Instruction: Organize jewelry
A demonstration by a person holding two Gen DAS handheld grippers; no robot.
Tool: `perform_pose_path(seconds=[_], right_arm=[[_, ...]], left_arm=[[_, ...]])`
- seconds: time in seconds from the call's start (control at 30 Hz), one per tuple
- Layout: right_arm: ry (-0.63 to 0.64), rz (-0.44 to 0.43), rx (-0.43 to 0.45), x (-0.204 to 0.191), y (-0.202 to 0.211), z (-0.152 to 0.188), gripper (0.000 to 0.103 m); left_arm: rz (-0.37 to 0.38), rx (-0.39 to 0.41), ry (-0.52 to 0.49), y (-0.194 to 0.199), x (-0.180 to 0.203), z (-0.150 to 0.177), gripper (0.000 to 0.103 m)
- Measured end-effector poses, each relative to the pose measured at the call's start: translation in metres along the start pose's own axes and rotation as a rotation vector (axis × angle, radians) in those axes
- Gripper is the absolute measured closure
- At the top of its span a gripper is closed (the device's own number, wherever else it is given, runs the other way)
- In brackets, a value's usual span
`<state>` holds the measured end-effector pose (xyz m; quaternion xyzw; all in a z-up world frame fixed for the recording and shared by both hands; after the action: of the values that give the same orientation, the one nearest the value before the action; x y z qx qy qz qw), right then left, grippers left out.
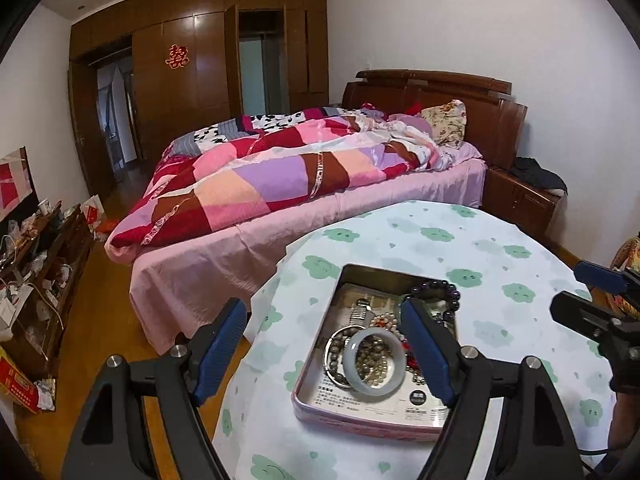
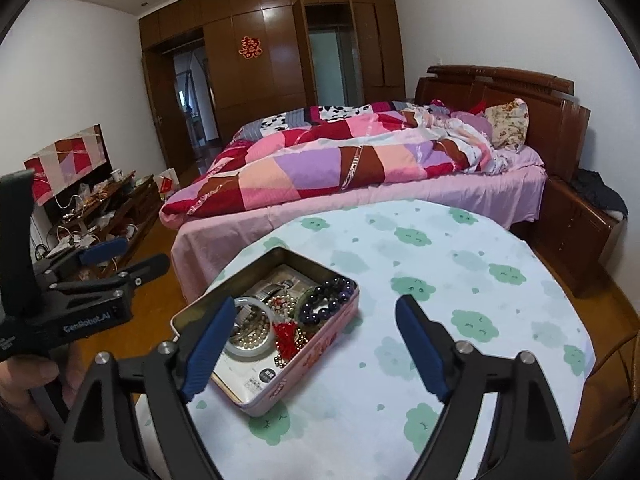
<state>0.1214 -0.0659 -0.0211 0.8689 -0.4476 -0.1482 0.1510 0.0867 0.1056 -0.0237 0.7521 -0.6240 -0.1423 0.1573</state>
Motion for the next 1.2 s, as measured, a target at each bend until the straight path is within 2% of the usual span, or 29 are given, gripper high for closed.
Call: perform_pose_path(seconds=[0.8, 1.2], right_arm=[[-0.023, 0.013, 0.027, 0.001, 0.011, -0.010, 0.011], [-0.021, 0.012, 0.027, 0.002, 0.011, -0.009, 0.011]], left_arm=[[0.002, 0.008, -0.004, 0.007, 0.004, -0.006, 0.023], [0.002, 0.007, -0.005, 0.006, 0.005, -0.006, 0.023]])
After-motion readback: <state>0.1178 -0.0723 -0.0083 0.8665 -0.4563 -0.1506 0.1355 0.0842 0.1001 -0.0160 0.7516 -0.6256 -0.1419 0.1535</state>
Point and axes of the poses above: each gripper's, at about its wrist camera, not at the fingertips, and y roughly against the way its jaws point, x to its right, z to its underside, the point moved 9 cm from there along -y, roughly the way its jaws point, and after that the axes turned 9 degrees about x, right-handed, at the moved point
